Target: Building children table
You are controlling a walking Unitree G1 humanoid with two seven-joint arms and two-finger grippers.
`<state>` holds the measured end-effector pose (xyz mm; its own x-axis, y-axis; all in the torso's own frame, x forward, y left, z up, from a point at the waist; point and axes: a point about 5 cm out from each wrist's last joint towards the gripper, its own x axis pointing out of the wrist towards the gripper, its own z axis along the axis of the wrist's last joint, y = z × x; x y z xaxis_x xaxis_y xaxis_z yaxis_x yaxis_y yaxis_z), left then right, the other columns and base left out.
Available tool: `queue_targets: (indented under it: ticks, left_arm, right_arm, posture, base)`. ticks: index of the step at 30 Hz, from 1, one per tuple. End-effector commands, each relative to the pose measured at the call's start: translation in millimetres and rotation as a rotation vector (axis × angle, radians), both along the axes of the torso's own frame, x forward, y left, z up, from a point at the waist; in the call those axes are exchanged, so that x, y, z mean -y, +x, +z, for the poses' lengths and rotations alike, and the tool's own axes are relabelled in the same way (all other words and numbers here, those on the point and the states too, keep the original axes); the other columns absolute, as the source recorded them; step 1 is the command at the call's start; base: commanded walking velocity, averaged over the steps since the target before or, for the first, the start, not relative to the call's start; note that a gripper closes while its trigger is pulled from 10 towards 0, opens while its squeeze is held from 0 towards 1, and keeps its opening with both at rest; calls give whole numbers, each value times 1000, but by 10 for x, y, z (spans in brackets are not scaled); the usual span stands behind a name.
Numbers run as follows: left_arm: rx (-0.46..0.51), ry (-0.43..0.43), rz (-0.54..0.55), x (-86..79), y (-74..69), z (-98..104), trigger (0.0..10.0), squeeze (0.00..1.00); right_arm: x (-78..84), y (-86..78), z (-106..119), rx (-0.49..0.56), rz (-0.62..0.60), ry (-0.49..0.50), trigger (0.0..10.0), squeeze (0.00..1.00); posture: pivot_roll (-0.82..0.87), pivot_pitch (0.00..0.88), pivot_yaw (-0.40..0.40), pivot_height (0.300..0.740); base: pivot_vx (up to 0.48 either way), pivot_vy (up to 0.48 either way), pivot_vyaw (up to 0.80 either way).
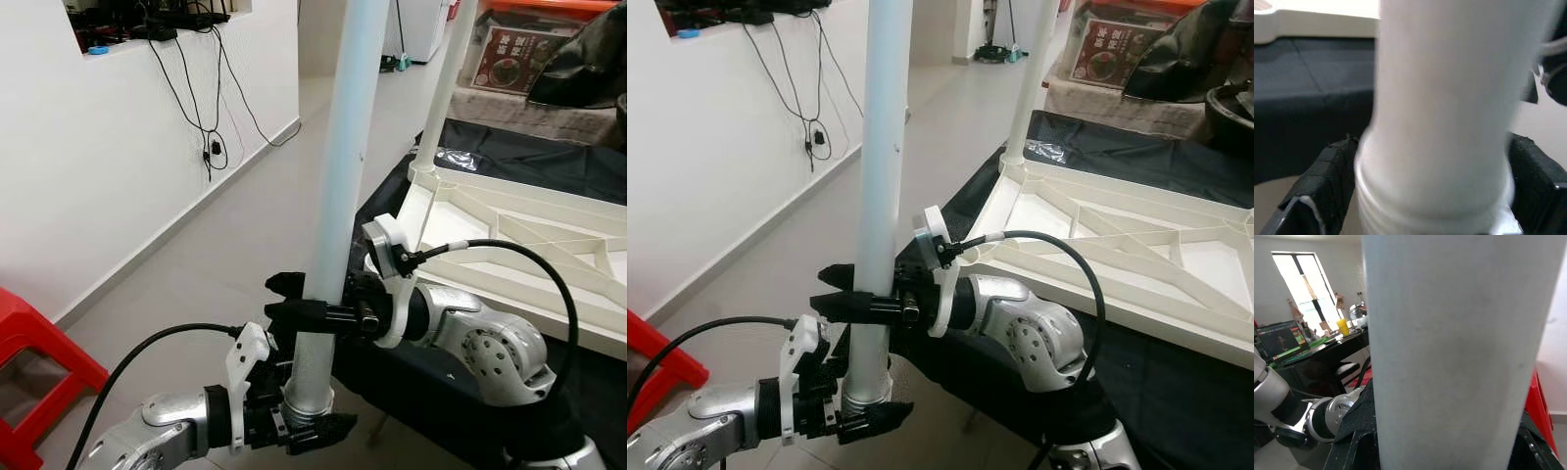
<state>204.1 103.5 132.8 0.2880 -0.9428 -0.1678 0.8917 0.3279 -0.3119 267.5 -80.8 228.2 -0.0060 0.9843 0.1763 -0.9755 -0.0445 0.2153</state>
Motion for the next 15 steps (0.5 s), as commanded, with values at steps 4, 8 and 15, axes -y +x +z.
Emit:
queue_targets:
  ticks: [4, 8, 15]
  left_arm:
    - [4, 17, -25, -30, -52, 9, 10000, 0]
    - [28, 23, 18, -113, 6, 41, 10000, 0]
    - [157, 23, 247, -259, 229, 128, 10000, 0]
  right_arm:
    - [117, 99, 72, 42, -69, 8, 0, 0]
    - [272, 234, 78, 60, -186, -1, 0, 0]
    - [571, 527, 170, 94, -501, 29, 0, 0]
  posture:
    - [94, 49, -1, 740]
    - [96, 45, -3, 740]
    - [97, 36, -8, 740]
  base:
    - [0, 0, 0]
    - [0, 0, 0]
    - [0, 0, 0]
